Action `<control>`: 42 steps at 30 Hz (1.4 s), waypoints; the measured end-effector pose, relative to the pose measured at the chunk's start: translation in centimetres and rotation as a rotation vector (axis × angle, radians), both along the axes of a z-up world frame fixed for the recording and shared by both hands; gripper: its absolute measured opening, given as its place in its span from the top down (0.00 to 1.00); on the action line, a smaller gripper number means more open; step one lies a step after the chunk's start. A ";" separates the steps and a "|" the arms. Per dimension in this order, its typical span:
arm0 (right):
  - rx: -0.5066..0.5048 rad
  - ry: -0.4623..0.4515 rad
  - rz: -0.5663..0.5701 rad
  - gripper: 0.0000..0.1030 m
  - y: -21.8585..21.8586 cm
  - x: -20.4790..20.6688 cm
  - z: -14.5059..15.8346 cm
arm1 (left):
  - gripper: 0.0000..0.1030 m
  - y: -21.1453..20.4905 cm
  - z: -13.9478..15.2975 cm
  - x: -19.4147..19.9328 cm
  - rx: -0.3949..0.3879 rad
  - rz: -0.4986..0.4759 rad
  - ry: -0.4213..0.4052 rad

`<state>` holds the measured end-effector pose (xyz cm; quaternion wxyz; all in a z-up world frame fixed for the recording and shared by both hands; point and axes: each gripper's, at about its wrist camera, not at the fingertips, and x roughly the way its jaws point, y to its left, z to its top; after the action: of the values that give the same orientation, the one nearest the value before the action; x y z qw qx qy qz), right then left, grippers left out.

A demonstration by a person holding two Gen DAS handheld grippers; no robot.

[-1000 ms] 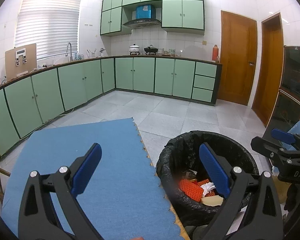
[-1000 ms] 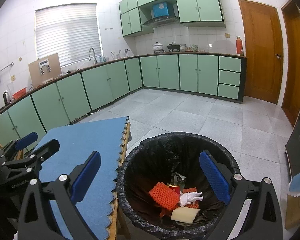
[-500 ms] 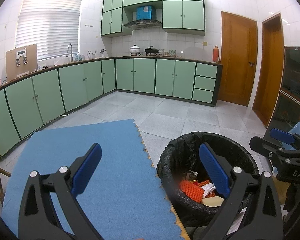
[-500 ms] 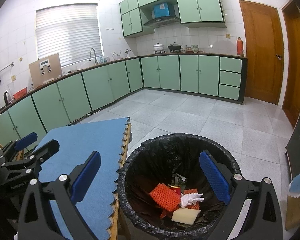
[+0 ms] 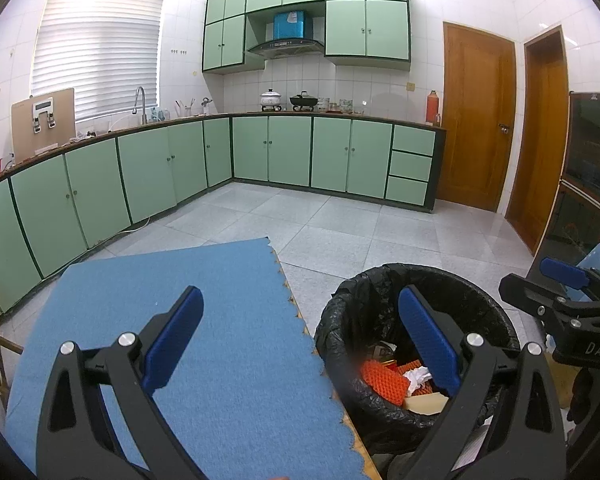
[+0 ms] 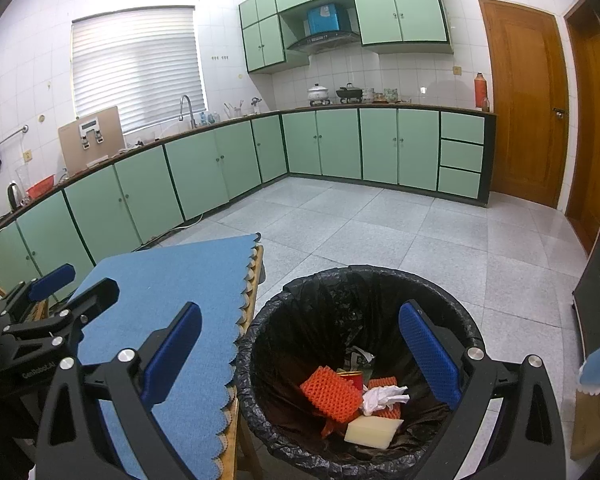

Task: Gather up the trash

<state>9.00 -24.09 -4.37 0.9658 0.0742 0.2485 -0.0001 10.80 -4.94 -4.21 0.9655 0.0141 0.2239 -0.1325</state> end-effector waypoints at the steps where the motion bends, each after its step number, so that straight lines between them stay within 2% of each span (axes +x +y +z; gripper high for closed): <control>1: 0.000 0.000 0.001 0.06 0.0 0.0 0.0 | 0.08 0.0 0.0 0.0 0.000 0.000 0.000; 42: -0.002 0.008 0.013 0.06 0.1 0.9 -0.3 | 0.08 0.4 0.3 0.0 -0.005 0.015 0.004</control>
<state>9.87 -23.98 -4.68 0.9648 0.0716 0.2529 0.0059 10.81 -4.52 -3.90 0.9660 0.0097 0.2257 -0.1257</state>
